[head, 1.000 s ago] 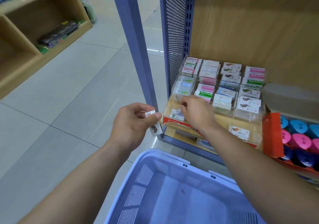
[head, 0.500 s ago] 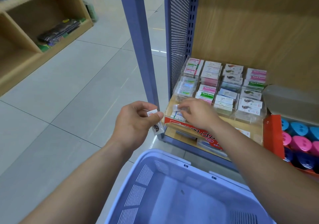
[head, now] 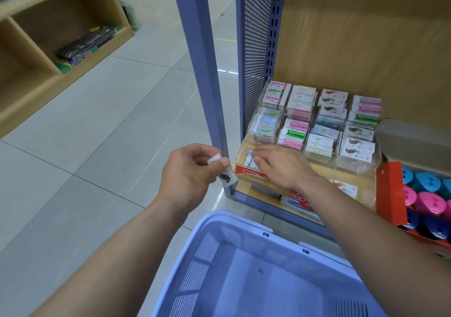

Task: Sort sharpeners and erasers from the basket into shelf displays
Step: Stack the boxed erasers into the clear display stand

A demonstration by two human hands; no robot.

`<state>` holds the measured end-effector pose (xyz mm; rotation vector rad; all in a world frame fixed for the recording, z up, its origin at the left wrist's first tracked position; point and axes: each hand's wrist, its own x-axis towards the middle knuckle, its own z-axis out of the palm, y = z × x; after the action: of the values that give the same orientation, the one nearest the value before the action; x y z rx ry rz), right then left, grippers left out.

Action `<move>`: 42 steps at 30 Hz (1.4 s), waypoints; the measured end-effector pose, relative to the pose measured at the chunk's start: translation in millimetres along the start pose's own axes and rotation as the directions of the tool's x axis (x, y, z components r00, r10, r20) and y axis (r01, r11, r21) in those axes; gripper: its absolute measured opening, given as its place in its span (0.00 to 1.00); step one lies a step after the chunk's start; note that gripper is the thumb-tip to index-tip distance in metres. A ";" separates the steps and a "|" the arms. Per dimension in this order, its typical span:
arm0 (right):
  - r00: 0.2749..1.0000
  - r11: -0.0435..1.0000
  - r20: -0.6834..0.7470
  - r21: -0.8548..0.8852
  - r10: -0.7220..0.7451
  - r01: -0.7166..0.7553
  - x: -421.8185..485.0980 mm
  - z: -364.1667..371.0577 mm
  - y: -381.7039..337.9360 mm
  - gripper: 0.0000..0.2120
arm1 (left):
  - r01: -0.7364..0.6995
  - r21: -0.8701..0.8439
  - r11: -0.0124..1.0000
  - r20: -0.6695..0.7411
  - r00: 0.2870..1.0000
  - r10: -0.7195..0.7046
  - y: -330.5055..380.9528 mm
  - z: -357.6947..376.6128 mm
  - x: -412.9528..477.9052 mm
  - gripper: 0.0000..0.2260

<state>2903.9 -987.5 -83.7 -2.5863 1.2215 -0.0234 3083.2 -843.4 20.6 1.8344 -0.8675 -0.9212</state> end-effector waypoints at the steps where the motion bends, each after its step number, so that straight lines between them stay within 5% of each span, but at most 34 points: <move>1: 1.000 1.000 -0.012 -0.008 -0.008 0.008 -1.7 -0.6 -1.0 0.23 | 0.000 0.001 1.000 -0.002 1.000 0.000 0.4 -0.6 -0.8 0.05; 14: 0.996 0.998 0.091 -0.059 0.002 0.003 -7.6 -8.7 -10.6 0.34 | 0.008 -0.005 1.000 -0.011 1.000 -0.008 3.9 -2.2 -3.0 0.04; 18: 0.996 0.998 0.086 0.040 0.037 -0.041 -8.1 -16.6 -12.3 0.26 | -0.003 -0.005 1.000 -0.018 1.000 0.003 4.0 -3.0 -3.1 0.03; 22: 0.988 0.966 -0.124 0.250 0.096 -0.062 -34.8 -37.1 -23.5 0.17 | 0.040 -0.091 0.995 -0.002 0.999 -0.040 10.8 2.0 -6.9 0.01; 24: 0.973 0.816 -0.163 0.577 0.163 -0.040 -54.7 -53.5 -37.5 0.14 | 0.050 -0.109 0.993 0.023 0.999 -0.047 15.8 7.0 -10.8 0.01; 26: 0.983 0.497 -0.058 0.867 0.177 -0.038 -72.4 -69.1 -51.5 0.11 | 0.044 -0.128 0.991 0.057 0.998 -0.037 20.2 11.9 -15.4 0.01; 29: 0.992 0.330 -0.017 0.944 0.121 -0.024 -86.9 -75.8 -59.6 0.10 | 0.024 -0.130 0.991 0.106 0.994 -0.010 23.7 18.7 -22.1 0.02; 34: 0.964 -0.008 0.059 0.998 0.260 -0.059 -92.0 -73.6 -57.9 0.11 | 0.021 -0.038 0.999 0.219 0.976 -0.012 24.7 26.5 -30.6 0.04; 38: 0.963 -0.045 0.108 0.994 0.246 -0.100 -99.8 -69.4 -54.8 0.06 | 0.015 0.046 0.999 0.399 0.917 -0.033 22.8 31.3 -36.6 0.06; 42: 0.950 0.119 0.123 0.979 0.287 -0.162 -113.7 -61.8 -43.9 0.07 | -0.160 0.275 0.948 0.444 0.896 0.023 13.6 42.1 -34.3 0.06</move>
<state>2855.8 -889.8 -1.1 -1.1605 1.0213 -0.6810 3028.1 -835.9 27.1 1.8480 -1.4343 -1.2176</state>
